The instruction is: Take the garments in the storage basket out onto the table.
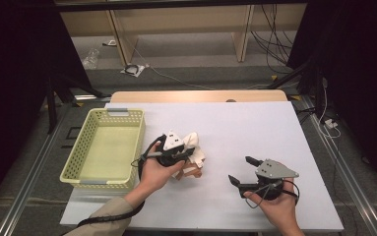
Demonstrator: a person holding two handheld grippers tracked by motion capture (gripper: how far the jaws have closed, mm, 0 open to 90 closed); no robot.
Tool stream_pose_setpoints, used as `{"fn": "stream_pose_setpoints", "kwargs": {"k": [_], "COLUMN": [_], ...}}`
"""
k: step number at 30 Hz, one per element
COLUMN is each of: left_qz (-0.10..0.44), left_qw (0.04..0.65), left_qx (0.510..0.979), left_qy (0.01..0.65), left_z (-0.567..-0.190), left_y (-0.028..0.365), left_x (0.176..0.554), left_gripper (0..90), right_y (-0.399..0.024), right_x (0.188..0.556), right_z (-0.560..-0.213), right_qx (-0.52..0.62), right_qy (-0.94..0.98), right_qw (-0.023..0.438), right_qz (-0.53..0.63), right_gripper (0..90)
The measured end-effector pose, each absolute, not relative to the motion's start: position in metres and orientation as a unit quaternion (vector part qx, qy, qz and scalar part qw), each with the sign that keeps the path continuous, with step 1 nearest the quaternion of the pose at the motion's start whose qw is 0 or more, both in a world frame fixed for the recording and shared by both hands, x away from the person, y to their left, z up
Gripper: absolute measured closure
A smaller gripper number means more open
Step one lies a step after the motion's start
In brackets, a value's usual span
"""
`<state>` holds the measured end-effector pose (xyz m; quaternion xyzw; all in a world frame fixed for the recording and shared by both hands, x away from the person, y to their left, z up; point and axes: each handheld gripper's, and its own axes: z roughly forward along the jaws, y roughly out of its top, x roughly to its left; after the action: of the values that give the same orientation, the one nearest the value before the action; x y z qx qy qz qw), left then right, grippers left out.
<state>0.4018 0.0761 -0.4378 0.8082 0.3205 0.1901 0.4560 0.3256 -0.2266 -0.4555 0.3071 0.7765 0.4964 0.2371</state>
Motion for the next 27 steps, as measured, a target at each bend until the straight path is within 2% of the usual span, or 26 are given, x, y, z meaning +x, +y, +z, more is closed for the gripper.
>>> {"fn": "stream_pose_setpoints", "kwargs": {"k": [27], "left_qz": [0.18], "left_qw": [0.439], "left_qx": [0.823], "left_qy": [0.313], "left_z": [-0.453], "left_y": [0.066], "left_x": [0.402], "left_gripper": [73.5], "right_y": [-0.227], "right_x": [0.326], "right_z": [-0.456], "right_qx": [0.308], "right_qy": [0.777], "right_qw": [0.237], "right_qz": [0.496], "right_gripper": [16.4]}}
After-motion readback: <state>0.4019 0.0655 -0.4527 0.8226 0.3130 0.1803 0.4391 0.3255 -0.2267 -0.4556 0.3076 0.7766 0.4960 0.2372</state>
